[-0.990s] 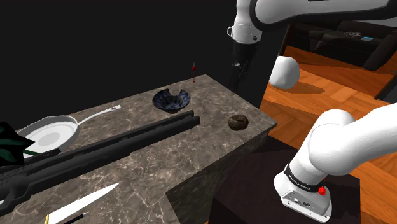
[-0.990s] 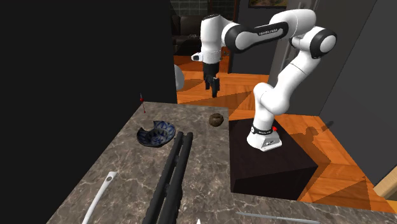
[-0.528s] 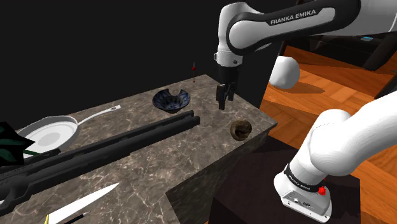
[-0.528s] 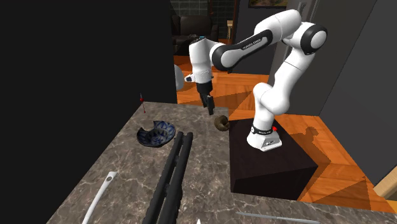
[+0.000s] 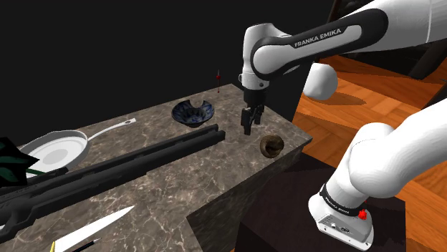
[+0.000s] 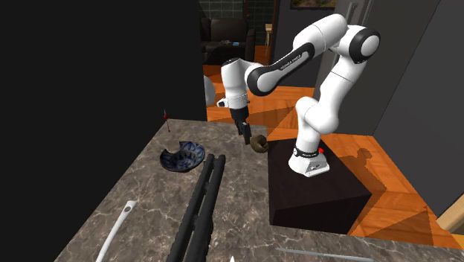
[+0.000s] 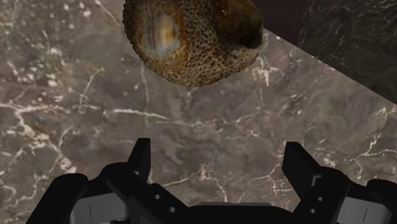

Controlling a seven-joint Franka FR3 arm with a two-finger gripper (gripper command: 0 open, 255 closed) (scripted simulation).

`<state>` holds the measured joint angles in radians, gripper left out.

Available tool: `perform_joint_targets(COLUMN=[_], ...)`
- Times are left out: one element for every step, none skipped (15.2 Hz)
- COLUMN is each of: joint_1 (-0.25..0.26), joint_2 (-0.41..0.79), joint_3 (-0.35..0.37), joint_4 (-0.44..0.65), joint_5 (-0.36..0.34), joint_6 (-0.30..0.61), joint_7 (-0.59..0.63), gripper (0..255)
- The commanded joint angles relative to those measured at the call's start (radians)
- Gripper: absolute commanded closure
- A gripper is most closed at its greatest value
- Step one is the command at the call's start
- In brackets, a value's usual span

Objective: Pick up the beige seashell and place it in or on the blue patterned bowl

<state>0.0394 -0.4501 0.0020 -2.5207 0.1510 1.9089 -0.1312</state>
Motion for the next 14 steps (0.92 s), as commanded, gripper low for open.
perform_joint_targets(joint_1=[0.001, 0.001, 0.001, 0.001, 0.001, 0.001, 0.001, 0.001, 0.001, 0.001, 0.001, 0.001, 0.001, 0.001], joint_2=[-0.001, 0.0, 0.0, 0.0, 0.0, 0.0, 0.0, 0.0, 0.0, 0.0, 0.0, 0.0, 0.0, 0.0], joint_3=[0.002, 0.002, 0.002, 0.002, 0.002, 0.002, 0.002, 0.002, 0.002, 0.002, 0.002, 0.002, 0.002, 0.002], joint_4=[-0.012, -0.012, -0.012, -0.012, -0.012, -0.012, -0.012, -0.012, -0.012, -0.012, -0.012, -0.012, -0.012, -0.012], joint_5=[0.002, 0.002, 0.002, 0.002, 0.002, 0.002, 0.002, 0.002, 0.002, 0.002, 0.002, 0.002, 0.002, 0.002], joint_6=[0.012, 0.012, 0.012, 0.012, 0.012, 0.012, 0.012, 0.012, 0.012, 0.012, 0.012, 0.012, 0.012, 0.012], joint_7=[0.0, 0.0, 0.0, 0.0, 0.0, 0.0, 0.0, 0.0, 0.0, 0.0, 0.0, 0.0, 0.0, 0.0], gripper=[0, 0, 0, 0, 0, 0, 0, 0, 255, 255, 255, 255, 255, 255])
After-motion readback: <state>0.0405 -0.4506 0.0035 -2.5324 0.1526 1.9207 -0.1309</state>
